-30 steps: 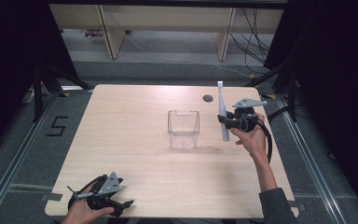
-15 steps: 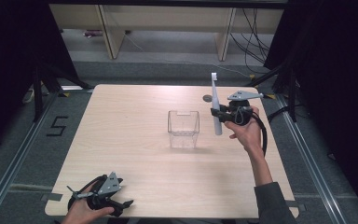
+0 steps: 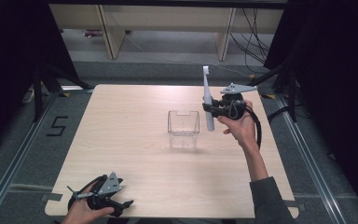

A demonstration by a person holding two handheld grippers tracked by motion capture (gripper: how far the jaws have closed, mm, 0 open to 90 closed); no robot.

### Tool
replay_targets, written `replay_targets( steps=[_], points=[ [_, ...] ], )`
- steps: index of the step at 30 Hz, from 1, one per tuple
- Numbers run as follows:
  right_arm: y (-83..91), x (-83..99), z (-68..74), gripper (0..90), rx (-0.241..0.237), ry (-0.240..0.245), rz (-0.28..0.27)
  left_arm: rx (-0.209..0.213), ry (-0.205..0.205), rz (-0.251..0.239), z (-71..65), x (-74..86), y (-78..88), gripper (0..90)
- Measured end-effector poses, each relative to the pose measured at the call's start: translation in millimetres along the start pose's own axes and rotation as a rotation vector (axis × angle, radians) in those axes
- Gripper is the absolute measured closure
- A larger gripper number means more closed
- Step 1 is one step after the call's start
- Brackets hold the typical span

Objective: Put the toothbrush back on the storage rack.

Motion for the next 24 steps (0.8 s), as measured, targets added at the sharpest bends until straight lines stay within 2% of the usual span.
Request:
replay_targets(
  steps=[2,3,8,9,11,12,13,14,16,17,18,19,22,23,24],
  points=[
    [-2.0,-4.6,3.8,67.1,-0.004,-0.002,-0.008,0.007,0.001,0.003,-0.3,-0.7,0.2,15.7],
    [-2.0,-7.4,3.8,67.1,-0.003,0.025,-0.001,0.008,-0.001,0.002,-0.5,-0.9,0.3,15.7],
    [-7.0,-13.4,13.4,67.0,-0.022,0.008,0.005,0.008,0.000,0.003,-0.4,-0.7,0.2,15.7],
    [-9.5,-14.7,13.5,67.0,-0.021,0.023,-0.009,0.008,0.001,0.003,-0.2,-0.8,0.2,15.7],
    [-12.1,-15.3,15.9,67.0,-0.032,0.026,-0.001,0.007,0.002,0.003,0.0,-0.7,0.2,15.7],
    [-14.8,-14.9,18.9,67.0,-0.039,0.007,-0.002,0.006,0.000,0.003,0.1,-0.7,0.4,15.7],
    [-16.2,-15.2,18.8,67.0,-0.034,0.028,0.002,0.007,-0.001,0.003,0.0,-0.7,0.5,15.7],
    [-18.4,-14.6,22.6,67.0,-0.040,0.006,0.003,0.006,-0.001,0.001,-0.1,-0.8,0.5,15.7],
    [-22.3,-15.7,24.3,67.1,-0.048,0.038,-0.002,0.006,-0.001,0.000,-0.1,-1.1,0.5,15.7],
    [-22.6,-15.1,28.6,67.1,-0.057,0.012,0.015,0.006,-0.001,0.001,0.0,-1.1,0.4,15.7],
    [-25.0,-16.0,28.2,67.1,-0.059,0.037,0.008,0.005,-0.001,0.001,0.0,-1.0,0.4,15.7],
    [-26.7,-16.2,31.5,67.0,-0.056,0.015,0.011,0.006,-0.002,0.001,0.0,-1.0,0.6,15.7],
    [-34.1,-18.1,32.4,67.0,-0.063,0.043,0.013,0.001,0.003,-0.009,-0.1,-1.1,0.6,15.7],
    [-36.4,-17.6,35.6,67.0,-0.065,0.016,0.022,0.001,0.002,-0.010,-0.3,-1.2,0.6,15.7],
    [-38.7,-17.2,34.3,67.0,-0.069,0.043,0.029,0.000,-0.001,-0.008,-0.3,-1.3,0.8,15.7]
  ],
)
Point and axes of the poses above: each handheld gripper's, and its own axes: y roughly backward along the jaws, x roughly out of its underside, z roughly to its left, the point moved 7 cm from there along -y, roughly forward along the jaws, and after that the axes turned 7 degrees about -z, right-handed, at the moved point
